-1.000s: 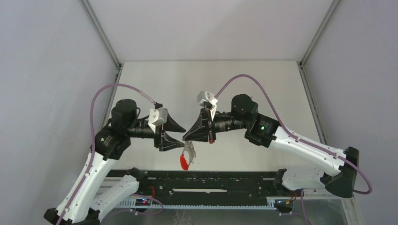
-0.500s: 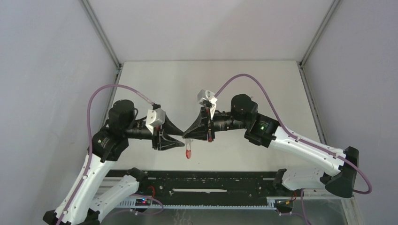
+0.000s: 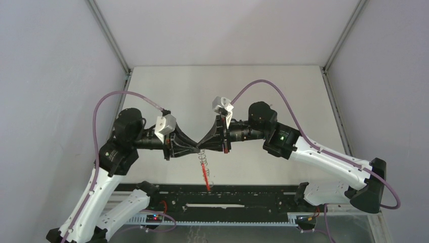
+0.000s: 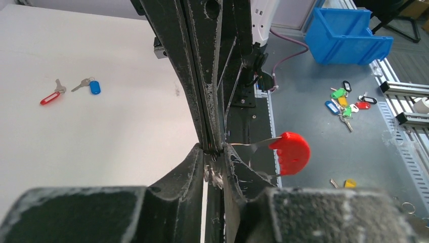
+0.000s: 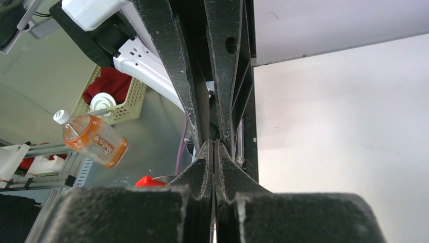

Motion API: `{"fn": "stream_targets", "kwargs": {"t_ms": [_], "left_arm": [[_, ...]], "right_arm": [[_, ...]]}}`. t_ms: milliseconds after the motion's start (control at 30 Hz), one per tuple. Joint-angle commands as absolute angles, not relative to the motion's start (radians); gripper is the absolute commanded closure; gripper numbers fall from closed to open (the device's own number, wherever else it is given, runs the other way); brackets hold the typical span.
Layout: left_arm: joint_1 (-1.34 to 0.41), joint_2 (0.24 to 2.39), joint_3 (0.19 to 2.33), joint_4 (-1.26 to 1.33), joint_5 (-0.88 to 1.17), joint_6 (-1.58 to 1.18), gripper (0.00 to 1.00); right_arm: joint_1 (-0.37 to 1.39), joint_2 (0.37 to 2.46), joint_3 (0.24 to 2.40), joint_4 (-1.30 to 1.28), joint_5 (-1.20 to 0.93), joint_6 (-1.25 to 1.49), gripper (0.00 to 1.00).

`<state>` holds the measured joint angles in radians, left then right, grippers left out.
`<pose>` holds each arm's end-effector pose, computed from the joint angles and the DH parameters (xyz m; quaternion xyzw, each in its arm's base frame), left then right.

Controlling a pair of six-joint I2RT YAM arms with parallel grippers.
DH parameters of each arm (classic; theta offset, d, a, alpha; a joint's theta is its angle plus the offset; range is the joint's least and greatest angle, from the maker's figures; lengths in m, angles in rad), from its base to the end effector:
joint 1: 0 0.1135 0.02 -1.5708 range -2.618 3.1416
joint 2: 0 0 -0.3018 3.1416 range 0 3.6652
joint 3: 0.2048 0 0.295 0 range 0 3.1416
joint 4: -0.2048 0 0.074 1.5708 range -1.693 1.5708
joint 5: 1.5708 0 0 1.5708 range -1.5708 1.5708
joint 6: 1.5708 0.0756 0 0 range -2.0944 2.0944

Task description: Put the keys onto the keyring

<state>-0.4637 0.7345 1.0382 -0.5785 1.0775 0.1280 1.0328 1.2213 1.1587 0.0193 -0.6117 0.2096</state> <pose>0.1128 -0.1308 0.4296 0.4958 0.5643 -0.4899 0.4425 0.1392 0.3180 0.4330 -0.4664 0.5479 0.5607 0.4098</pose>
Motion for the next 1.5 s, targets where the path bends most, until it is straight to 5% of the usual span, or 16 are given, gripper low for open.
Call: {"fn": "stream_targets", "kwargs": {"t_ms": [0, 133, 667, 1100, 1467], "left_arm": [[-0.471, 0.72, 1.014, -0.566, 1.094, 0.098, 0.76], [-0.471, 0.715, 1.012, -0.579, 1.096, 0.094, 0.62], [-0.471, 0.701, 0.997, -0.621, 1.071, 0.126, 0.56], [-0.471, 0.704, 0.985, -0.506, 1.078, 0.043, 0.7], [-0.471, 0.703, 0.986, -0.492, 1.082, 0.027, 0.98]], "right_arm": [[1.042, 1.209, 1.201, 0.079, -0.61, 0.233, 1.0], [1.042, 1.205, 1.201, 0.074, -0.612, 0.233, 1.0], [1.043, 1.2, 1.201, 0.075, -0.622, 0.242, 1.0], [1.046, 1.216, 1.202, 0.105, -0.643, 0.263, 1.0], [1.046, 1.237, 1.202, 0.136, -0.721, 0.296, 1.0]]}}
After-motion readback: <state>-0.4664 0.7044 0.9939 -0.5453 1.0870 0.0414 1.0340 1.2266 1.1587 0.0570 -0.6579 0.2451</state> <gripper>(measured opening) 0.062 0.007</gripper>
